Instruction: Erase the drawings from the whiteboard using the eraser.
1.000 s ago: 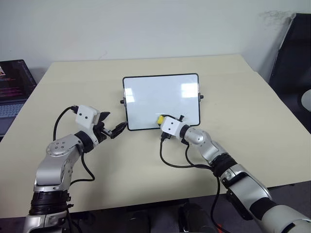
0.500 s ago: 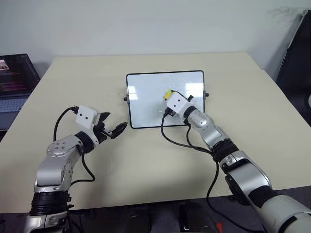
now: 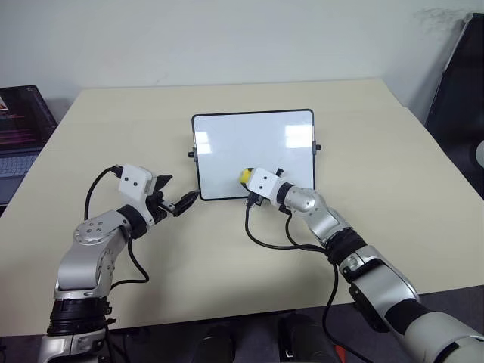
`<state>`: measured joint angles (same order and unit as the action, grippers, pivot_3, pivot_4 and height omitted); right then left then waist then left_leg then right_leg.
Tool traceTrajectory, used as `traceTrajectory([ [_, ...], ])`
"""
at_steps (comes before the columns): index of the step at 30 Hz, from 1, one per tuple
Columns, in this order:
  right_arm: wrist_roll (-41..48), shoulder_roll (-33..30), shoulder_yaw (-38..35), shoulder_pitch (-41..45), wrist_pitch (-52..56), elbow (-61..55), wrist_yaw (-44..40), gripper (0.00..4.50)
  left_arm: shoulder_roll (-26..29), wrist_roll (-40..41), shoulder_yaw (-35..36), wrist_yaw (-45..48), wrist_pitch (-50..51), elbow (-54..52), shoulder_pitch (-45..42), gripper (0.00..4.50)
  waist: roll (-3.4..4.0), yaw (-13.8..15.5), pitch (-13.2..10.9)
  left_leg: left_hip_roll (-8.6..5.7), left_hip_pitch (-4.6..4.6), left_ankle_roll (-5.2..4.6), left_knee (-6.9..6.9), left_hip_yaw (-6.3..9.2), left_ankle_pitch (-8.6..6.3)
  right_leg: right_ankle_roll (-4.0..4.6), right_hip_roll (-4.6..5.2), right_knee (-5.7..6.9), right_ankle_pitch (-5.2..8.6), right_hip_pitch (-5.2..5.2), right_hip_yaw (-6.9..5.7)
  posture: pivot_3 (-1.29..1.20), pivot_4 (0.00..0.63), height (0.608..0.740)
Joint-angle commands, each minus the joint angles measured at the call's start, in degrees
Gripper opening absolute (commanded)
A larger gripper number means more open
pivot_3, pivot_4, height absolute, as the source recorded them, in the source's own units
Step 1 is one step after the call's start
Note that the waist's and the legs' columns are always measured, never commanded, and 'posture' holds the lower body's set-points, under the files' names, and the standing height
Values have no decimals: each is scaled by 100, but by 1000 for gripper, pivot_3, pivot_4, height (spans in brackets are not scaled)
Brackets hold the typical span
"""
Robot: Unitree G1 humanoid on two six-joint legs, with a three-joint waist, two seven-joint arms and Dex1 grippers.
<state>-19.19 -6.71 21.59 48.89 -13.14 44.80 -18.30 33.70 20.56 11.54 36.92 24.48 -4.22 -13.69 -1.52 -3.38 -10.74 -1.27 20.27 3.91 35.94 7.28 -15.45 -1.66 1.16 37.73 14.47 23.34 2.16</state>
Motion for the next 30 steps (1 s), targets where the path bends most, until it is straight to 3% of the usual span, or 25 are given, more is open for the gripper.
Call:
traceTrajectory([
  [1, -83, -229, -398, 247, 200, 386, 804, 1412, 28, 22, 70, 7, -130, -179, -43, 4500, 0, 9, 0, 0, 0, 3, 0, 1, 3, 1, 0, 0, -3, 0, -1, 0, 150, 740],
  [4, 18, -250, -459, 310, 111, 465, 919, 1412, 27, 27, 85, 5, -138, -203, -6, 4500, 0, 61, 0, -2, 6, 6, 3, 11, 8, 2, 0, -1, -6, -1, -9, 0, 150, 740],
  [12, -143, -70, 172, -10, -214, 296, -170, 1412, 2, 37, 114, -32, -159, -210, 27, 4500, 0, 11, 0, -1, 8, 6, -5, 8, 7, 2, -1, -10, -5, 0, -10, 0, 150, 740],
  [18, 203, -20, -180, -72, -57, -81, -124, 1412, 78, 186, 0, 266, -73, -439, 81, 4500, 1, -22, -1, 1, 8, 6, -6, 3, 7, 3, -3, -7, -5, 5, -5, 0, 150, 740],
  [23, 581, -218, -444, -529, 446, -1194, -581, 1411, 231, 349, -202, 712, 97, -666, -12, 4500, 5, 45, -3, 3, 39, 6, -3, 16, 7, 2, 0, -10, -5, 23, -13, 0, 150, 740],
  [30, 934, -565, -654, -1552, 1803, -3681, -1142, 1410, 574, 392, -771, 1573, 159, -744, -366, 4500, 10, 85, -7, 2, 74, 12, -6, 18, 3, 10, 4, -19, -9, 53, -17, 0, 150, 740],
])
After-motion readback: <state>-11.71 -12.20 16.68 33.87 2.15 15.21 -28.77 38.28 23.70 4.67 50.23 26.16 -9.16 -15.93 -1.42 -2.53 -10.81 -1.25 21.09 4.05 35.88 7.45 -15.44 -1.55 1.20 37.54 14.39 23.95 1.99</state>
